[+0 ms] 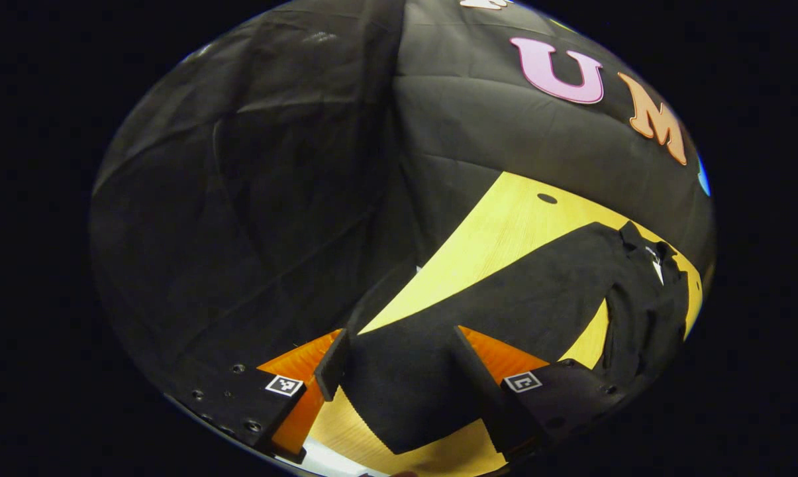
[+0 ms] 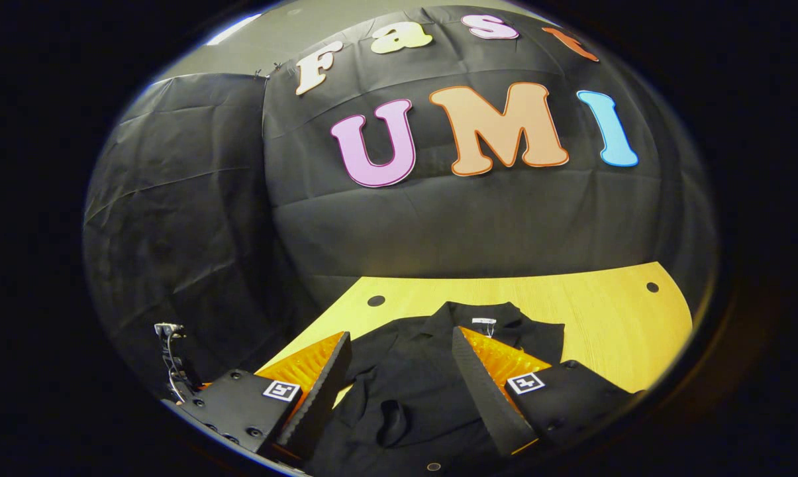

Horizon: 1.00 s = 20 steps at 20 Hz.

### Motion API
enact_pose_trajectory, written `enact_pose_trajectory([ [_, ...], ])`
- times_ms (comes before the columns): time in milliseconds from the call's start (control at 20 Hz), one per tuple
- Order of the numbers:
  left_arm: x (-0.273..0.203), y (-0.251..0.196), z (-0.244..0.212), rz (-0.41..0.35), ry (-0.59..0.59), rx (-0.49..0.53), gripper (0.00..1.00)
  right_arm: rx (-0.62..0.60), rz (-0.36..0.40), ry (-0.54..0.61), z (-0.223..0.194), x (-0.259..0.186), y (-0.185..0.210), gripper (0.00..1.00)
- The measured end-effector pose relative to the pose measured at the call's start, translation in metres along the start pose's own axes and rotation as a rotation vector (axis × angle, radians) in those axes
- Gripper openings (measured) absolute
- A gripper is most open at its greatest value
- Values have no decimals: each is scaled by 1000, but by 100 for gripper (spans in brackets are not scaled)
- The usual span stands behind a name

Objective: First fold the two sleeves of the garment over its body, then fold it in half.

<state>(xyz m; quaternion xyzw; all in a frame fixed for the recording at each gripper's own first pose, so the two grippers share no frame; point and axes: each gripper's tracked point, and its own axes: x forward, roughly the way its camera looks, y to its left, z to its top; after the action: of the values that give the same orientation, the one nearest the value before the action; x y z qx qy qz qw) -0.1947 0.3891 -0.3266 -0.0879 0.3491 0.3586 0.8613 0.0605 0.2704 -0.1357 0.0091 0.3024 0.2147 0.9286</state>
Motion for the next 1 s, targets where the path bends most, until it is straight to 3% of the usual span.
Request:
enact_pose_trajectory([
  [150, 5, -4, -20, -17, 51, 26, 94, -5, -5, 4, -2, -2, -2, 97],
  [200, 12, -6, -9, -31, -13, 63, 81, -9, -11, 6, -1, -3, -4, 97],
  [400, 9, -40, -21, -139, 50, 130, 31, -31, -16, 10, -3, -10, -14, 97],
  [500, 11, -41, -18, -121, 65, 160, 5, -25, -17, -3, 0, -15, -22, 98],
  [550, 10, -40, -20, -113, 80, 178, 0, -18, -20, -11, 2, -18, -26, 98],
  [750, -3, -54, 12, -133, 22, 143, 0, 6, -40, -37, 7, -30, -49, 98],
  [1000, -29, -95, 61, -191, -77, 181, 0, 33, -52, -37, 3, -41, -75, 98],
])
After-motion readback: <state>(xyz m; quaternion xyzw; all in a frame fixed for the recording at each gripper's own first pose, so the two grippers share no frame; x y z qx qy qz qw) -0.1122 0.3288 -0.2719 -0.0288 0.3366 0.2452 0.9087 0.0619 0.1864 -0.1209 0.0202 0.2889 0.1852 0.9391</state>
